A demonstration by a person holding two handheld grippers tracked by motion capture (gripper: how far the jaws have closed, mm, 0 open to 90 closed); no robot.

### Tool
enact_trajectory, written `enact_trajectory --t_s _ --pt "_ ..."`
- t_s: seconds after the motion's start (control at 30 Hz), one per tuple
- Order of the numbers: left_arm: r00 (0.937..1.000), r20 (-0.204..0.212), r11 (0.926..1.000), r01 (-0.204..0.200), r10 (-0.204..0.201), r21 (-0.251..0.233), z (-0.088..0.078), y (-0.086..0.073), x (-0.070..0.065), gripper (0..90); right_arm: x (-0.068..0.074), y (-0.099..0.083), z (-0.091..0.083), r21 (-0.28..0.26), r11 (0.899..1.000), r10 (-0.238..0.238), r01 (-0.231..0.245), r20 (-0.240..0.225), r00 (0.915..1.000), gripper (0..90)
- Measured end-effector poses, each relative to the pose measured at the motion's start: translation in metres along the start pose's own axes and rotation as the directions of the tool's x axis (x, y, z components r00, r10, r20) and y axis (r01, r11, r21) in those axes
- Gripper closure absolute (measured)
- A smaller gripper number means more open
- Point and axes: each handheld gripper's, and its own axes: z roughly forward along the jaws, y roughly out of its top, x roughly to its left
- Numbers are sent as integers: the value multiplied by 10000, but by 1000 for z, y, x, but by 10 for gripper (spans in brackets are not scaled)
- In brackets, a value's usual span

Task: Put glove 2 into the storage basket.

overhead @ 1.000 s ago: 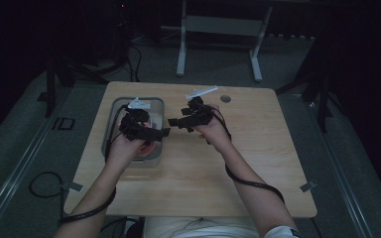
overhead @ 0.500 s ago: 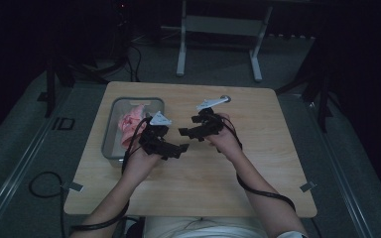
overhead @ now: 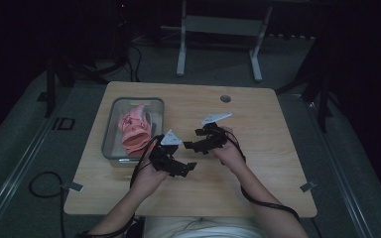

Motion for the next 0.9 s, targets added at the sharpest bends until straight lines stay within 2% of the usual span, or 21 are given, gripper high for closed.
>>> enact_trajectory --t_s 0.1,0.23,0.33,0.47,0.6,0.77,0.9 --pt "9994 356 10000 -53 52 15 7 -7 -2 40 -2 -8 2 71 10000 38 -38 32 10000 178" --pt "9982 439 9991 -422 418 86 15 -16 -8 39 -4 -21 6 200 9997 101 -103 101 9999 181" --pt "9966 738 9991 -381 367 180 23 -25 -10 40 -6 -28 9 322 9994 138 -145 244 9996 183" --pt "9939 844 9969 -735 709 288 30 -34 -15 39 -7 -35 12 435 9990 105 -118 317 9994 181" --pt "9941 852 9972 -702 679 241 34 -39 -16 39 -5 -40 16 589 9983 -39 11 473 9989 180" --pt "9954 808 9983 -536 515 246 36 -45 -14 39 -4 -49 22 696 9974 -183 163 283 9994 169" --pt "9943 967 9986 -467 440 260 38 -49 -14 39 -4 -53 24 665 9972 -350 331 270 9990 169"
